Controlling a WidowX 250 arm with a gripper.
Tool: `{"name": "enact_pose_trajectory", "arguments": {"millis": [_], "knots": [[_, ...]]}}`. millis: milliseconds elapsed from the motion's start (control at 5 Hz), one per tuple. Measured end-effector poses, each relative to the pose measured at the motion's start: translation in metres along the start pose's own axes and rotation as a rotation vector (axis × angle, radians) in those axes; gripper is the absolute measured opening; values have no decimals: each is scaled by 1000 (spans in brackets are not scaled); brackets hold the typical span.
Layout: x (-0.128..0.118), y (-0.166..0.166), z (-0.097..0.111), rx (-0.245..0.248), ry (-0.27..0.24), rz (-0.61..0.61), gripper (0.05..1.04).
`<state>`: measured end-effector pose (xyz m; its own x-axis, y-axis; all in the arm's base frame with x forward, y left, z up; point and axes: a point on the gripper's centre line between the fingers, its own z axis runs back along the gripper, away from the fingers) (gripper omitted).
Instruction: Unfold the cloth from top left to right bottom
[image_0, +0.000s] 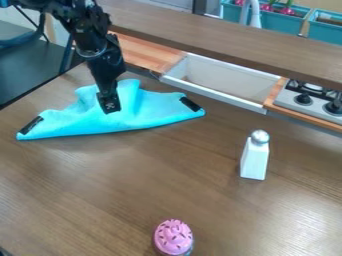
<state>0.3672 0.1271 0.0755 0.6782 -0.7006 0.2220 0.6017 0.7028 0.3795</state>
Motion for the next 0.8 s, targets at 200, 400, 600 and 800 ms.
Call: {"name": "enact_pose_trajectory", "arguments": {"millis": [200, 400, 600, 800], "knots": [[-3, -6, -11, -34, 17, 7, 1000], [10, 23, -21, -25, 26, 71, 1000], [14, 39, -30, -31, 51, 112, 1000], [21, 51, -26, -22, 40, 113, 1000]]}}
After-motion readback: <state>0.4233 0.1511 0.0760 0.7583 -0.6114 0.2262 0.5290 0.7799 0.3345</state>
